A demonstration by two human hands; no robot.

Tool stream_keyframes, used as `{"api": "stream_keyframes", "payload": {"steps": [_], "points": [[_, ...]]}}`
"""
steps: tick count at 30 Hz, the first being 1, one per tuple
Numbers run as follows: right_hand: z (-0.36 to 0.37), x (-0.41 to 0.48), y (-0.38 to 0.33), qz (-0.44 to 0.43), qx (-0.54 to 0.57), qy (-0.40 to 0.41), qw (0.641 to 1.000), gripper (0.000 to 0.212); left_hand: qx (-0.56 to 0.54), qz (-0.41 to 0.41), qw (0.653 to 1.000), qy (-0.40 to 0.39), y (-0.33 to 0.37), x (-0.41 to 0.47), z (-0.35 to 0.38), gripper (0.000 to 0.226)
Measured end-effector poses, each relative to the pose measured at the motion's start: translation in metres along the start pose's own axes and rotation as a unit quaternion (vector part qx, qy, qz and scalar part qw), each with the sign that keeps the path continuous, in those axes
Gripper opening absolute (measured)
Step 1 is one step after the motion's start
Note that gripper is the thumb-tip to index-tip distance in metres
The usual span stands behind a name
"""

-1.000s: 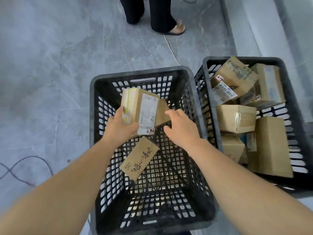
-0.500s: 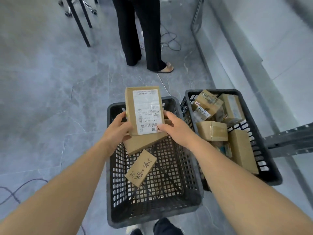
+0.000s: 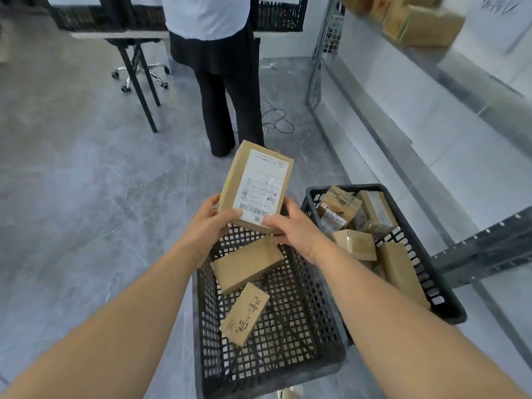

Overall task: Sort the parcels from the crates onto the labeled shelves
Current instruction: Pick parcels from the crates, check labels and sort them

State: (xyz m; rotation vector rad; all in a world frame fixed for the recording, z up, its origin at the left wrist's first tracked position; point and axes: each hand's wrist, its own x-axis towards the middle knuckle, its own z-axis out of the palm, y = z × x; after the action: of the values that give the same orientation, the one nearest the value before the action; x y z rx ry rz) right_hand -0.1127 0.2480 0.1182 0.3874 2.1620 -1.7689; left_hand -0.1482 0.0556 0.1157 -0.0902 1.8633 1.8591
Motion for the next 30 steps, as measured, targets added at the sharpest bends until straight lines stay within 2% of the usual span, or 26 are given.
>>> {"api": "stream_keyframes", "payload": {"steps": [2,5,8,12,16,21,24,26,30], "points": [[-0.002,-0.005,-0.003,0.005,-0.025,0.000,1.000,0.077,0.033,0.007,0.999,0.018,0.010,-0.002,-0.007,0.076],[-0.011,-0.013,-0.007,0.005,-0.054,0.042,0.998,0.087,0.075,0.025,0.996,0.039,0.023,-0.001,-0.019,0.067],[-0.019,-0.020,-0.010,-0.020,-0.082,0.083,0.993,0.099,0.173,0.047,0.983,0.049,0.037,0.000,-0.028,0.066],[-0.020,-0.032,-0.020,-0.085,-0.175,0.073,0.978,0.094,0.261,0.080,0.962,0.000,0.053,-0.011,-0.017,0.070],[-0.018,-0.043,-0.022,-0.079,-0.253,0.003,0.964,0.084,0.314,0.095,0.942,-0.079,0.065,-0.022,0.000,0.064],[-0.025,-0.062,-0.017,-0.024,-0.221,-0.026,0.975,0.073,0.331,0.103,0.926,-0.148,0.073,-0.026,0.018,0.066],[-0.037,-0.078,-0.012,-0.018,-0.185,0.027,0.982,0.070,0.301,0.131,0.937,-0.121,0.070,-0.021,0.028,0.076],[-0.047,-0.089,-0.008,-0.019,-0.138,0.075,0.987,0.070,0.238,0.137,0.957,-0.096,0.066,-0.019,0.035,0.084],[-0.074,-0.112,0.001,-0.019,-0.042,0.170,0.984,0.067,0.193,0.111,0.967,-0.126,0.052,-0.024,0.062,0.097]]}}
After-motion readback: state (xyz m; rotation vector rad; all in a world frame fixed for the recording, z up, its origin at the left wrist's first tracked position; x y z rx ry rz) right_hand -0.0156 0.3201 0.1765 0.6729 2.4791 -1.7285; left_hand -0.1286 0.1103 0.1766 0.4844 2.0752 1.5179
